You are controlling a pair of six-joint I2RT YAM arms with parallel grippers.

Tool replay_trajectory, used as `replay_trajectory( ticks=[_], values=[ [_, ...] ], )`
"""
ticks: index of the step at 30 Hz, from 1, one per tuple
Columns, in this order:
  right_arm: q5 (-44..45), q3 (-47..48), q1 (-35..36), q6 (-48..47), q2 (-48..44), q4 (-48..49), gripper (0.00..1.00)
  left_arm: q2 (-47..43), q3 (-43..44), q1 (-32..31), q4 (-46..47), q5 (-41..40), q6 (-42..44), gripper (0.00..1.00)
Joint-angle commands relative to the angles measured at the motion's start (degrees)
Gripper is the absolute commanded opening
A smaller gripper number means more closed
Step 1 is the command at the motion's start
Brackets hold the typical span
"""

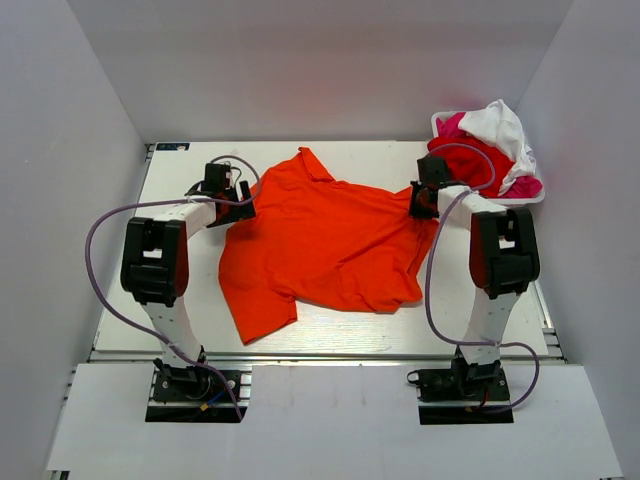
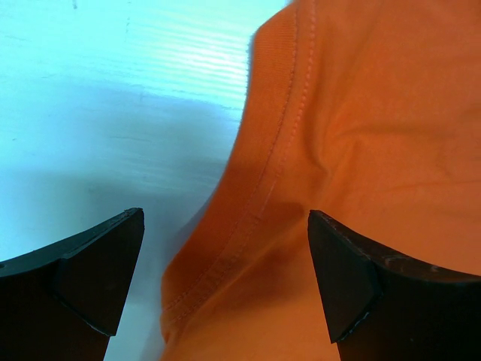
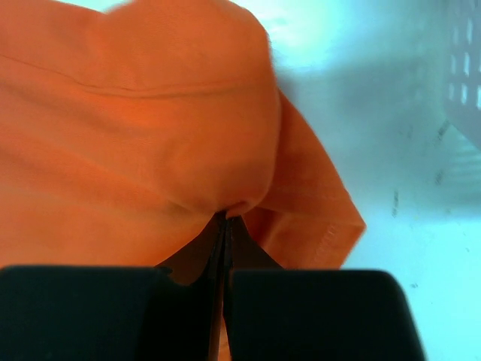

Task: Fold and stack the t-shirts
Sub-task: Flatten out the tshirt

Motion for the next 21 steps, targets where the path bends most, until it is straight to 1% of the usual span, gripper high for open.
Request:
replay_trajectory(
  ticks=[1,4,7,8,10,11,12,13,14,15,16,18,19,20,21],
  values=[
    [-4.4,3.8,-0.2,-2.2,-3.1,7.2,0.00,0.8,1.8,-0.2,2.4,2.9,1.0,1.00],
    [-6.2,2.4,-0.4,-2.1,-5.3,8.4,0.00,4.4,4.0,-0.2,1.0,2.9,0.5,1.00],
    [-7.6,2.4,-0.2,-2.9,-5.6,8.7,0.00,5.7,5.2,-0.2,1.6,3.7,0.5,1.00],
    [-8.2,2.4,-0.3,-3.3,-5.6,8.9,0.00,5.7,5.2,-0.2,1.6,4.7,1.0,0.99],
    [-9.1,3.2,-0.2,-4.2,-5.6,8.9,0.00,6.3,4.6,-0.2,3.3,5.7,1.0,0.90],
    [-9.9,3.5,-0.2,-4.0,-5.7,9.4,0.00,6.8,4.6,-0.2,3.3,7.2,1.0,0.84],
    [-9.9,3.5,-0.2,-4.1,-5.8,9.7,0.00,7.4,4.6,-0.8,4.0,7.8,1.0,0.66],
    [-9.9,3.6,-0.2,-4.1,-6.1,9.9,0.00,7.4,4.6,-0.8,4.0,8.7,1.5,0.57],
    [-12.5,3.6,-0.2,-4.0,-6.3,10.5,0.00,8.1,5.1,-0.8,4.6,10.5,1.5,0.47],
    [-12.8,3.8,-0.2,-4.2,-6.6,10.8,0.00,8.1,5.1,-0.8,4.6,11.4,1.5,0.11],
    [-13.5,3.9,-0.2,-4.6,-6.9,11.3,0.00,8.1,5.1,-0.8,5.2,12.5,1.5,0.00],
    [-15.2,4.0,-0.1,-5.4,-8.5,12.3,0.00,7.6,5.1,-0.8,5.7,14.8,2.2,0.00],
    [-16.2,3.6,-0.2,-5.8,-9.2,12.8,0.00,6.5,4.3,-0.8,7.8,14.8,2.2,0.00],
    [-17.0,3.4,0.0,-6.5,-10.8,12.7,0.00,4.8,3.1,-0.8,9.3,14.8,2.2,0.00],
    [-17.3,3.1,-0.2,-6.8,-12.8,12.5,0.00,0.6,1.8,-0.8,10.9,14.8,2.2,0.00]
  ],
)
